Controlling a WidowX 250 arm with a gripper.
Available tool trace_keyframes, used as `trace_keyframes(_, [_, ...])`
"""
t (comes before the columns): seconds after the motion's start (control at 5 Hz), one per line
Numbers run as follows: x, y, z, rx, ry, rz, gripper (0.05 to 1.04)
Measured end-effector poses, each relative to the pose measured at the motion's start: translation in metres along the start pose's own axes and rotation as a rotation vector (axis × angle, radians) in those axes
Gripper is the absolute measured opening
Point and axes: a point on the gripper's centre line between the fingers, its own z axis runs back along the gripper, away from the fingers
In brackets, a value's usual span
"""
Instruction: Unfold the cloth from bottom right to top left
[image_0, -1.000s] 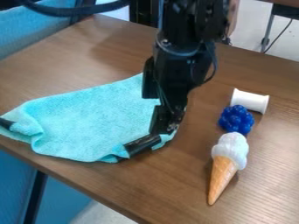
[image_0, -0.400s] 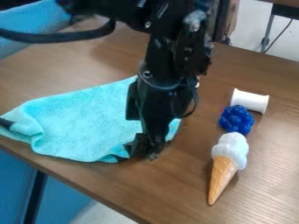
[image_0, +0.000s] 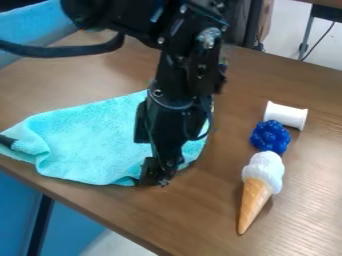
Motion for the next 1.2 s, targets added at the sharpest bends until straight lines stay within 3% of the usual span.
trace_keyframes(0.2, [-0.006, 0.007, -0.008, -0.008, 0.032, 0.021, 0.955])
trace_keyframes(0.4, [-0.010, 0.009, -0.014, -0.020, 0.054, 0.042, 0.690])
trace_keyframes(0.6, [-0.010, 0.010, -0.014, -0.018, 0.056, 0.051, 0.364])
trace_keyframes(0.8, [-0.010, 0.009, -0.014, -0.020, 0.054, 0.050, 0.150])
trace_keyframes(1.0, [-0.011, 0.011, -0.008, -0.045, 0.010, 0.060, 0.064])
trace_keyframes(1.2, [-0.020, 0.026, 0.012, -0.059, -0.032, 0.113, 0.054])
